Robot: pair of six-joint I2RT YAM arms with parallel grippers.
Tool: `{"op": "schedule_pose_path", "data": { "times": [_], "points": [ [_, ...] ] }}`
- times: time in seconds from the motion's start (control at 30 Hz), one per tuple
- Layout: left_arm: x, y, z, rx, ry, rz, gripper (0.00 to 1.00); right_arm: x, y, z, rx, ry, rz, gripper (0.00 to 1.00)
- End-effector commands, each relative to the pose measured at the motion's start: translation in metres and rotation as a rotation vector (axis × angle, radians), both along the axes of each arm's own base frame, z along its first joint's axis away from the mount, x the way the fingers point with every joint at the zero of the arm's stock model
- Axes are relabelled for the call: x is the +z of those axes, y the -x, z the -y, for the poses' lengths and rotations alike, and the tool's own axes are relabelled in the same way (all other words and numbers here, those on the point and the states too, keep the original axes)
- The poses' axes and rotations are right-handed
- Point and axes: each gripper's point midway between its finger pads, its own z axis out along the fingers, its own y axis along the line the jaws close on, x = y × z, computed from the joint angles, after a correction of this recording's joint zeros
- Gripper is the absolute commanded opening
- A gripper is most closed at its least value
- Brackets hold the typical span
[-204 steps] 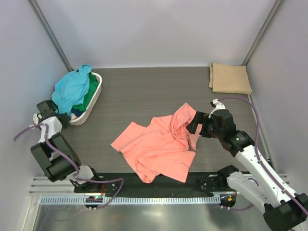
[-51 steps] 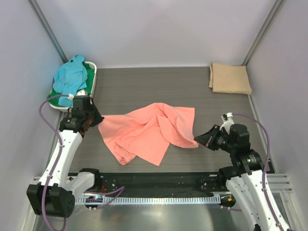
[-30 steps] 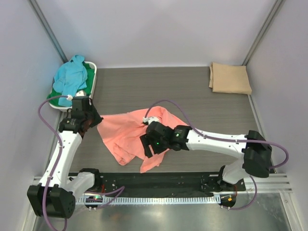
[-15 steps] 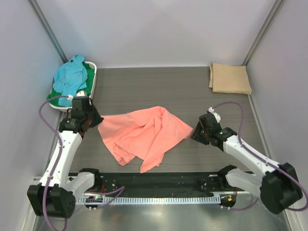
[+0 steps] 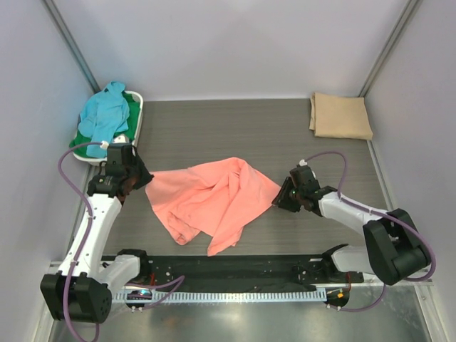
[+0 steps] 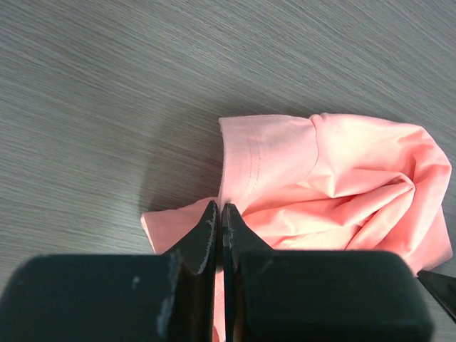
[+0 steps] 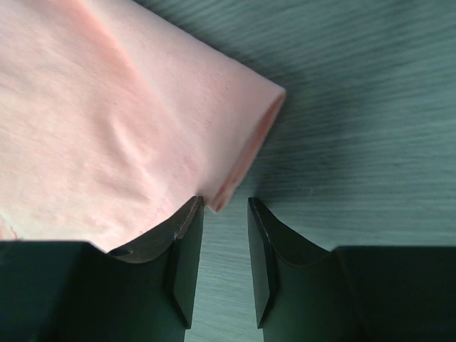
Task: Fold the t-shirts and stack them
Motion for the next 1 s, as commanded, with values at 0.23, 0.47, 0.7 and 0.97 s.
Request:
{"op": "schedule_pose_path", "data": {
  "times": [0.23,0.47,0.7,0.97],
  "points": [
    [0.011,-0.003,0.0,-0.023,-0.006,0.048,0.0,-0.011,-0.009,0.001,0.008,0.021,0.007,0.33],
    [0.011,-0.003,0.001,-0.025,-0.006,0.049,0.0,-0.006,0.002,0.009,0.003,0.033,0.026,0.29],
    [0.012,-0.003,0.001,-0.026,-0.001,0.052,0.0,-0.01,0.013,0.018,-0.003,0.062,0.016,0.32],
    [0.012,-0.002,0.001,-0.025,-0.006,0.051,0.0,-0.021,-0.005,0.011,0.017,0.084,-0.005,0.31]
  ]
}}
